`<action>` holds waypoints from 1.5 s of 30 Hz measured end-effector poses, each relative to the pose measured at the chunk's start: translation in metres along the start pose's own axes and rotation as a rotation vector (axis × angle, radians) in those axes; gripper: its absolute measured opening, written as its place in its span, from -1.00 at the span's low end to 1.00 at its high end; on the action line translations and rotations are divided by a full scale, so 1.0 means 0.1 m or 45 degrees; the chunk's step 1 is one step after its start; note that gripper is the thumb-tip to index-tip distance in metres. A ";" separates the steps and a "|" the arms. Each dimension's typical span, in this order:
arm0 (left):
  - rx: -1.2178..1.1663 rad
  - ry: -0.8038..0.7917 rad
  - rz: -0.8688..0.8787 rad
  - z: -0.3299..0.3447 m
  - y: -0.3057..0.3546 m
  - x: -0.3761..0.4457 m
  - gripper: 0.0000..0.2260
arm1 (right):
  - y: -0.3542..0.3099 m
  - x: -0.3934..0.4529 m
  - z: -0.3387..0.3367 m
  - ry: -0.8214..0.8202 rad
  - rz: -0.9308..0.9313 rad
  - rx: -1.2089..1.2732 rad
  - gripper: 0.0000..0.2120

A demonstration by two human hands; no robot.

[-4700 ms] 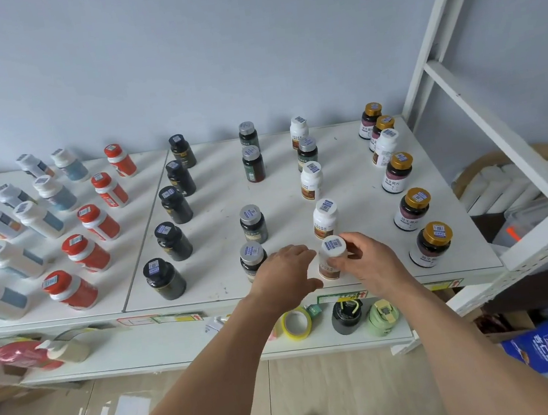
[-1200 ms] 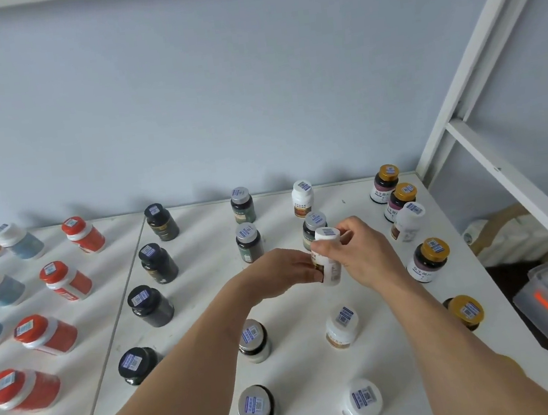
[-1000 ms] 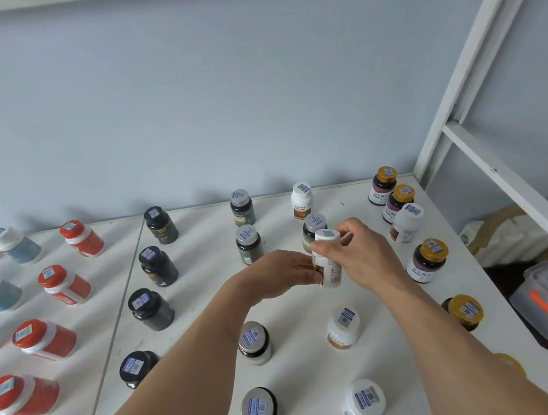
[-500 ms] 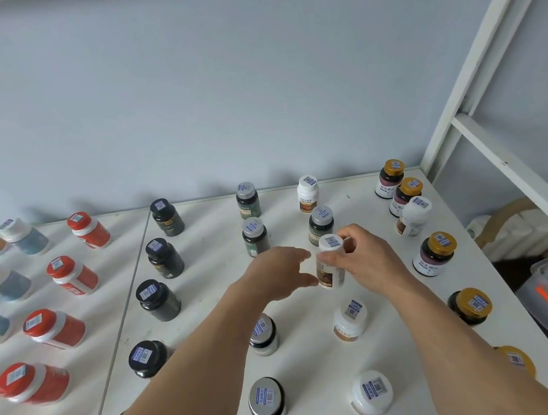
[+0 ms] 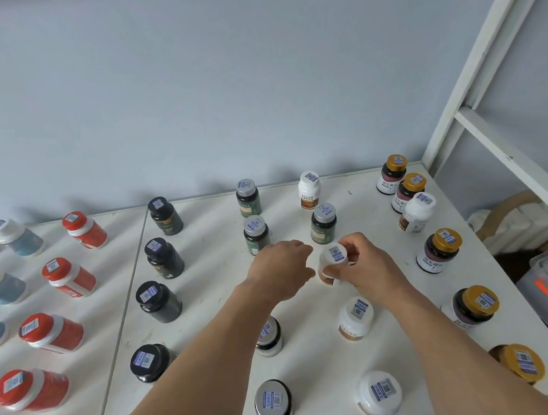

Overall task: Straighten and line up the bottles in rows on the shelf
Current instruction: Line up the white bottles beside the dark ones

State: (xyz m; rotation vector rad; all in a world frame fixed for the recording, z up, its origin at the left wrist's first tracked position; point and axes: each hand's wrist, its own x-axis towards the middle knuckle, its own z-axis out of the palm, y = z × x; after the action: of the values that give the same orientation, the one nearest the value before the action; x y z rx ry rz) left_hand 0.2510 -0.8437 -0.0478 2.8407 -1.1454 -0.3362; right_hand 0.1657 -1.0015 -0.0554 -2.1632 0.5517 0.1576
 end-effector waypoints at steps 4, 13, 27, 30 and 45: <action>-0.090 -0.015 -0.047 -0.05 -0.06 0.04 -0.60 | -0.02 0.02 -0.06 -0.035 0.019 0.036 -0.46; -0.254 -0.037 -0.177 -0.11 -0.08 0.24 -0.54 | -0.21 0.57 -0.30 0.009 -0.087 0.083 -0.33; -0.853 -0.034 -0.376 -0.06 -0.16 0.51 -0.51 | -0.35 0.92 -0.34 -0.077 -0.229 0.111 -0.59; -1.135 -0.075 -0.374 -0.11 -0.19 0.53 -0.68 | -0.41 0.92 -0.39 -0.019 -0.212 0.117 -0.61; -1.542 -0.215 -0.229 -0.11 -0.25 0.61 -0.81 | -0.42 0.93 -0.47 0.078 -0.043 0.231 -0.48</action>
State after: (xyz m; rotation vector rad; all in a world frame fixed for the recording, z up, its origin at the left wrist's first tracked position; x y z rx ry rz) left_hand 0.3129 -0.8681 -0.0515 1.8228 -0.3987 -0.9037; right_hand 0.2639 -1.0476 -0.0240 -2.0042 0.5426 0.0219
